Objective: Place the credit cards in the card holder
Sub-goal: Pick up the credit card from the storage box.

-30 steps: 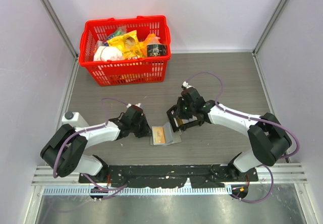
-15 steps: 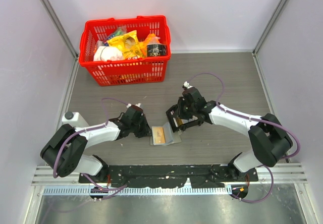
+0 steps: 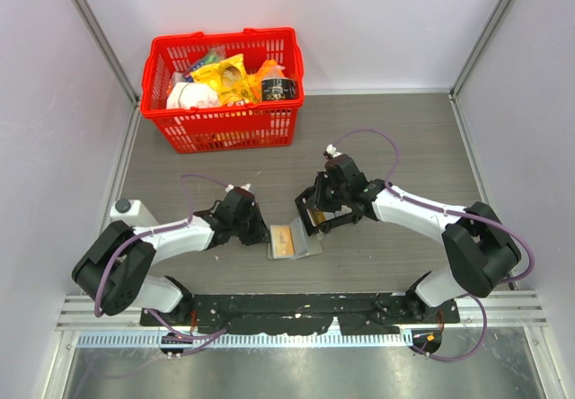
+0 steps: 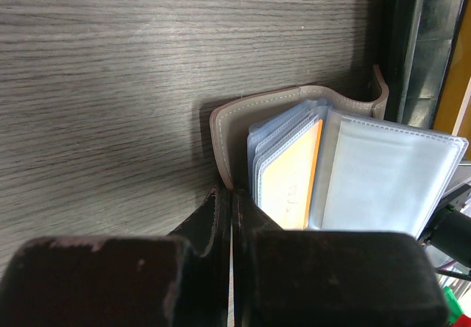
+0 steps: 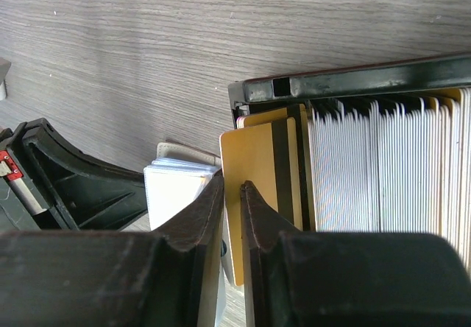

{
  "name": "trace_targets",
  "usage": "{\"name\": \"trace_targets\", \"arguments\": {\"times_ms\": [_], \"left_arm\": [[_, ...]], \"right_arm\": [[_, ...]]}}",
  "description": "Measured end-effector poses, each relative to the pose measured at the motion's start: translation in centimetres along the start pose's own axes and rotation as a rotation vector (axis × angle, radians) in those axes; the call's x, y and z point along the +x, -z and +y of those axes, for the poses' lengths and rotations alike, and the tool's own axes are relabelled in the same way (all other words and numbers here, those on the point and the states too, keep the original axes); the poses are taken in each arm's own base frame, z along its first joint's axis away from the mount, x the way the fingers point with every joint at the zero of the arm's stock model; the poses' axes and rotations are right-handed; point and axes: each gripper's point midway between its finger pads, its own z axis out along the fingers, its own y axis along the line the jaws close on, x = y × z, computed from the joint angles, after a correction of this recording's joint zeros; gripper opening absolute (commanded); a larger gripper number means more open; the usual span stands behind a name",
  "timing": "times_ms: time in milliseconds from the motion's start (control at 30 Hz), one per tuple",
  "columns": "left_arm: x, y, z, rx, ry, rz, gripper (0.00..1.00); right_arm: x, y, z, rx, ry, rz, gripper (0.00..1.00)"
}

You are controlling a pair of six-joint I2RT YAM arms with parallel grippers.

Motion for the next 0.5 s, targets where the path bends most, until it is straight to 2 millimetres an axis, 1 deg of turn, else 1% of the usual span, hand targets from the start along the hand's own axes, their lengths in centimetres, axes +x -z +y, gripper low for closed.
{"name": "trace_targets", "arguments": {"times_ms": [300,500], "left_arm": [[0.01,-0.01,0.02,-0.001,0.0,0.0,0.0],[0.01,-0.01,0.01,-0.001,-0.001,0.001,0.0]], "right_arm": [[-0.07,0.0,0.17,-0.009,0.001,-0.002,0.18],[-0.12,0.0,0.23,-0.012,-0.001,-0.002,0.13]]}}
